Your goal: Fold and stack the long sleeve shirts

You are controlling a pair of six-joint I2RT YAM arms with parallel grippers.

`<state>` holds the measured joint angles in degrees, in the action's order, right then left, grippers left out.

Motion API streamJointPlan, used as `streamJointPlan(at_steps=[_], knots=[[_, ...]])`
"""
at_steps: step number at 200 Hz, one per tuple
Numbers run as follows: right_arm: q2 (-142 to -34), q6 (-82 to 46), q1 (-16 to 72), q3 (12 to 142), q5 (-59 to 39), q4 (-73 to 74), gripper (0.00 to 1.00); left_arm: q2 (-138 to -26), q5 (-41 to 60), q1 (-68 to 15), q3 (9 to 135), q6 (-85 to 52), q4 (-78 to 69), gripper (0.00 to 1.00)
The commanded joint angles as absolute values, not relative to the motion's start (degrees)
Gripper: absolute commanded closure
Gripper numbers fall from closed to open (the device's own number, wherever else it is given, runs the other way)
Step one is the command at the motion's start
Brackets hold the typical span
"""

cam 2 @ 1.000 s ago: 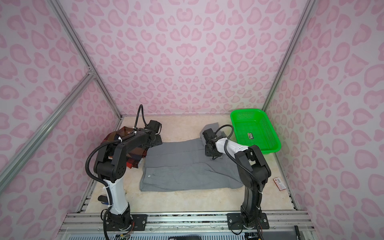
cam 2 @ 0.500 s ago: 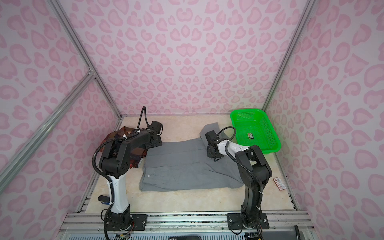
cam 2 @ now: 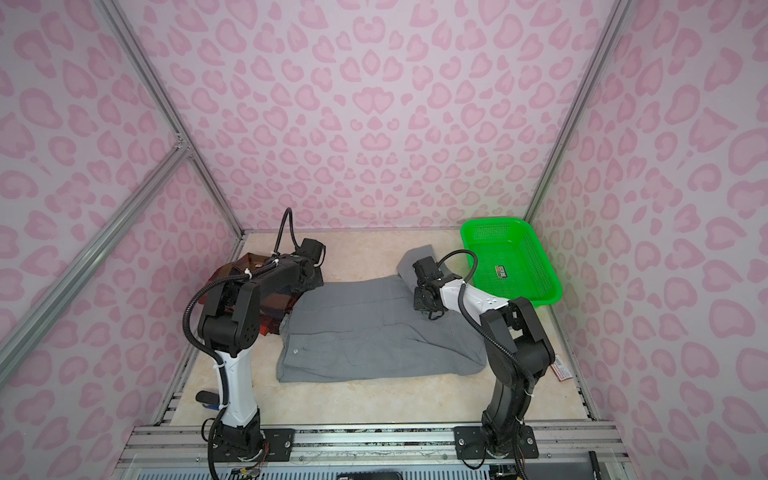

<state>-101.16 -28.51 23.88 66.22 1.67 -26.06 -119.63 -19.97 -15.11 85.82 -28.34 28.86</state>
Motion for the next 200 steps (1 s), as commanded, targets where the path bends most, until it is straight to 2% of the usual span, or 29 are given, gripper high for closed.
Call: streamJointPlan(at_steps=[1, 87, 148, 172, 200], knots=[[-98.9, -29.1, 23.5, 65.5, 0.6, -26.2, 1.00, -117.2, -21.1, -15.1, 86.4, -27.0, 28.7, 0.96], [-92.5, -29.5, 23.4, 64.5, -2.5, -25.8, 1.00, -111.4, -20.0, -15.5, 84.3, -26.4, 27.5, 0.96], [-83.6, -28.4, 23.2, 66.4, -2.1, -30.2, 1.00, -110.2, -20.4, -15.6, 82.8, -25.5, 26.7, 0.83], [-80.9, -28.4, 22.4, 64.6, -1.6, -31.0, 1.00, -110.9, -18.8, -15.6, 83.1, -25.6, 26.7, 0.71], [-78.6, -28.5, 20.8, 61.5, -2.3, -30.4, 1.00, -111.4, -18.2, -15.6, 83.2, -26.3, 27.0, 0.69]])
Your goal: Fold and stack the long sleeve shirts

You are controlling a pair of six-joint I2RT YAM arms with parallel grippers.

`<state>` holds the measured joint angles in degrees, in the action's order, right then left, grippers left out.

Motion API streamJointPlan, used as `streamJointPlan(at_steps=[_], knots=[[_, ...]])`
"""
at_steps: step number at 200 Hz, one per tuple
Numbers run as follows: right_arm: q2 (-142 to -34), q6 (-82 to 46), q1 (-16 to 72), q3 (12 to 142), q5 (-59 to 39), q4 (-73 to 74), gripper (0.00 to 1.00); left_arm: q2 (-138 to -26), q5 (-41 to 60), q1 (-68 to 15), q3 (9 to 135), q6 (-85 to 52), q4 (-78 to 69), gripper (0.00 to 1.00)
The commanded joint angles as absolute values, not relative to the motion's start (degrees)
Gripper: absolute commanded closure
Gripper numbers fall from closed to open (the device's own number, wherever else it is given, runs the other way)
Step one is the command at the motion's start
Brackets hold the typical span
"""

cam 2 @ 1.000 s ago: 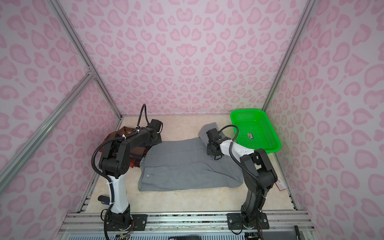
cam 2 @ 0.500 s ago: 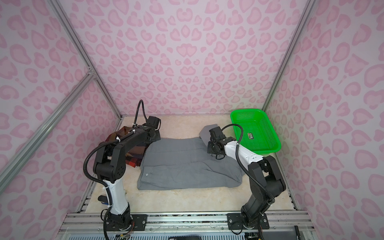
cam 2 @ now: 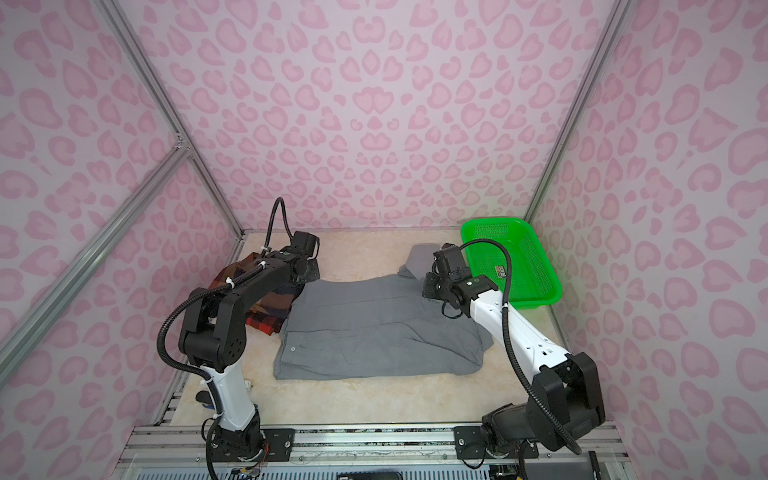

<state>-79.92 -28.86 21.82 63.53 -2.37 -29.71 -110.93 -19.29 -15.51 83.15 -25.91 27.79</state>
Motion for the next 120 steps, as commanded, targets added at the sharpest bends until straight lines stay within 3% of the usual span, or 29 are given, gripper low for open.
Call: streamJointPlan(at_steps=[1, 46, 120], knots=[[-78.5, -28.5, 20.7, 61.4, -2.4, -30.4, 1.00, -111.4, -18.1, -15.6, 83.1, -26.4, 27.0, 0.69], [-75.6, -28.4, 19.3, 60.0, -3.7, -30.6, 1.00, -111.7, -15.5, -16.3, 81.3, -28.7, 25.4, 0.68], [-72.4, -28.5, 19.3, 58.6, -4.8, -31.3, 1.00, -113.2, -14.2, -8.0, 82.1, -29.5, 25.2, 0.66]])
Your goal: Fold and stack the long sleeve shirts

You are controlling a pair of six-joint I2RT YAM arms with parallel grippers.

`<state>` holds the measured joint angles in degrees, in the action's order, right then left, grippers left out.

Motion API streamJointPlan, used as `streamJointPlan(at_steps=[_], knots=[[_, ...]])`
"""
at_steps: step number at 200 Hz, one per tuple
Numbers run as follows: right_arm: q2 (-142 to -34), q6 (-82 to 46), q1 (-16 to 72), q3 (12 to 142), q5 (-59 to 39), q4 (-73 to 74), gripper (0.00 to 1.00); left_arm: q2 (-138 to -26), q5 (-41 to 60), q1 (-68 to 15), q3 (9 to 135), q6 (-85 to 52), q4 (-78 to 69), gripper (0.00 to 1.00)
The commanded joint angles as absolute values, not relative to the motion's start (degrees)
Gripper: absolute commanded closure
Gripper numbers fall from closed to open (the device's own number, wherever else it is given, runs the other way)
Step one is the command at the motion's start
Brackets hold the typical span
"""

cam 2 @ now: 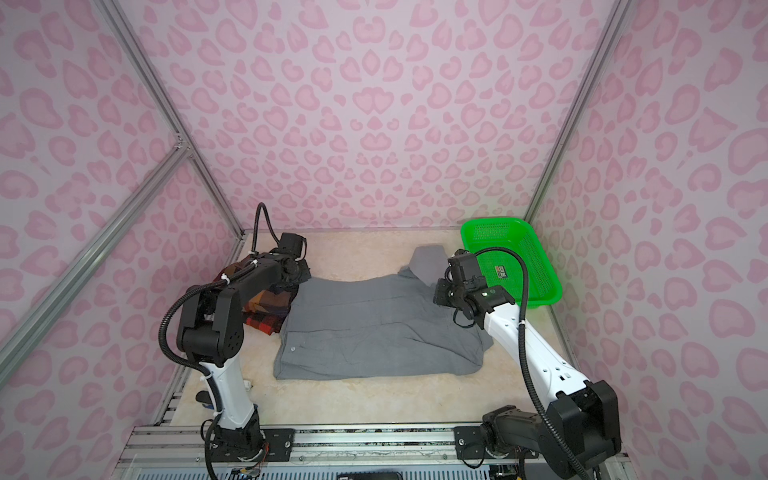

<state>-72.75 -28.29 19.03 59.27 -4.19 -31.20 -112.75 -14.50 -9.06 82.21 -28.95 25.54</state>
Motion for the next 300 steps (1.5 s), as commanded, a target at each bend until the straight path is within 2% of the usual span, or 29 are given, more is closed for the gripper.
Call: streamJointPlan(at_steps=[1, 140, 168, 176, 212, 249, 300], knots=[[-72.4, -28.5, 19.3, 58.6, -4.8, -31.3, 1.00, -113.2, -14.2, -7.9, 82.0, -29.5, 25.1, 0.66], [-70.9, -28.7, 20.7, 58.3, -4.9, -32.1, 1.00, -115.0, -14.6, 0.5, 82.8, -29.9, 28.3, 0.65], [-70.2, -28.6, 20.7, 58.2, -4.9, -32.3, 1.00, -114.4, -11.9, 2.5, 83.3, -30.9, 28.4, 0.65], [-70.1, -28.6, 20.8, 58.2, -4.9, -32.4, 1.00, -113.8, -10.8, 2.6, 83.5, -30.9, 28.3, 0.57], [-70.0, -28.9, 20.9, 58.2, -5.4, -32.2, 1.00, -109.6, -5.0, -0.6, 83.1, -32.2, 26.7, 0.42], [-70.1, -29.2, 21.2, 58.7, -5.4, -32.1, 1.00, -110.3, -5.4, -5.9, 84.4, -32.2, 27.1, 0.36], [-70.1, -29.3, 21.8, 59.5, -5.4, -32.3, 1.00, -119.3, -7.3, -7.1, 89.8, -33.7, 32.1, 0.37]])
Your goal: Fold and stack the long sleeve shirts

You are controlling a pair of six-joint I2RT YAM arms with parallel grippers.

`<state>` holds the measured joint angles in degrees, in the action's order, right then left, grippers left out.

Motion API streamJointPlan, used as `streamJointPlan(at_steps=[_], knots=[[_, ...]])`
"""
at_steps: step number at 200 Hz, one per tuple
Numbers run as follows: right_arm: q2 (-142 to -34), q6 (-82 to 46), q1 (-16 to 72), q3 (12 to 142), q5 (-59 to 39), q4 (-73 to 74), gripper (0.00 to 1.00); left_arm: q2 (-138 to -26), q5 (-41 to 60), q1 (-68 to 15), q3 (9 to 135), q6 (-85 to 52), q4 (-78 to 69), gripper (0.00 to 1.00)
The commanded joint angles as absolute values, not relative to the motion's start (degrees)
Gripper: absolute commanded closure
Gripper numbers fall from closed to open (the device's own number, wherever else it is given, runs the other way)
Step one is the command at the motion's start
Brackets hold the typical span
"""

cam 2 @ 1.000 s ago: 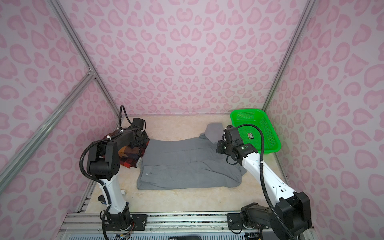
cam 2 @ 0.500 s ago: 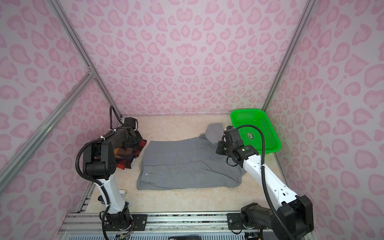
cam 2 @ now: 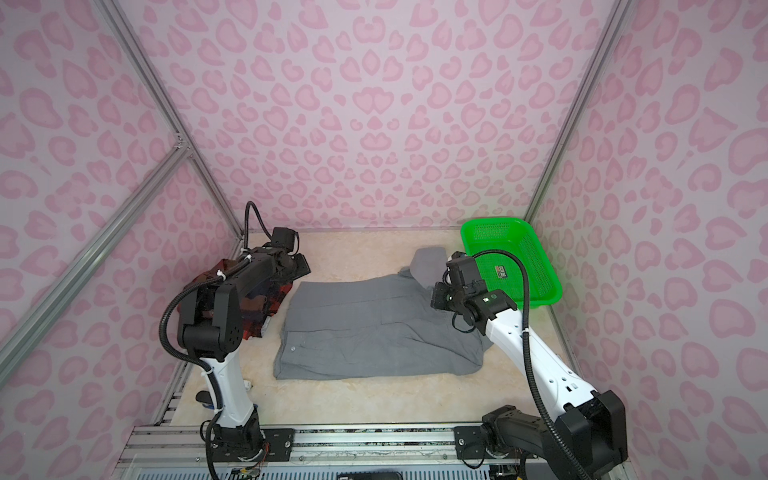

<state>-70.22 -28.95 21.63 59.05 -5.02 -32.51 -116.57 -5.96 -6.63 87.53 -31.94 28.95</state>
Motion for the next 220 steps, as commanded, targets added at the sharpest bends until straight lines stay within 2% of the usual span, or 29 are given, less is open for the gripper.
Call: streamJointPlan(at_steps=[1, 63, 107, 145, 182, 185, 196, 220], knots=[[-70.1, -29.3, 21.8, 59.5, -5.4, -32.3, 1.00, -119.5, -7.3, -7.1, 89.9, -33.7, 32.3, 0.37], [-70.3, -29.5, 21.9, 59.6, -5.6, -31.9, 1.00, -124.9, -10.4, -9.0, 93.5, -33.8, 35.3, 0.37], [-69.7, -29.1, 21.9, 60.0, -5.4, -32.0, 1.00, -126.1, -11.6, -9.0, 94.8, -34.0, 35.5, 0.41], [-68.6, -29.1, 21.9, 59.9, -4.7, -31.7, 1.00, -126.7, -12.4, -9.3, 95.5, -32.7, 36.1, 0.50], [-67.9, -29.2, 21.9, 59.8, -4.2, -31.2, 1.00, -126.2, -12.1, -9.6, 94.8, -32.4, 36.3, 0.63], [-67.9, -29.2, 21.8, 59.9, -4.2, -31.2, 1.00, -126.1, -12.1, -9.7, 94.8, -32.3, 36.2, 0.67], [-67.9, -29.2, 21.7, 60.1, -4.3, -31.2, 1.00, -126.1, -12.2, -9.7, 94.5, -32.2, 36.2, 0.71], [-67.9, -29.2, 21.7, 60.8, -4.2, -31.7, 1.00, -125.6, -11.8, -9.8, 94.0, -32.3, 36.6, 0.74]])
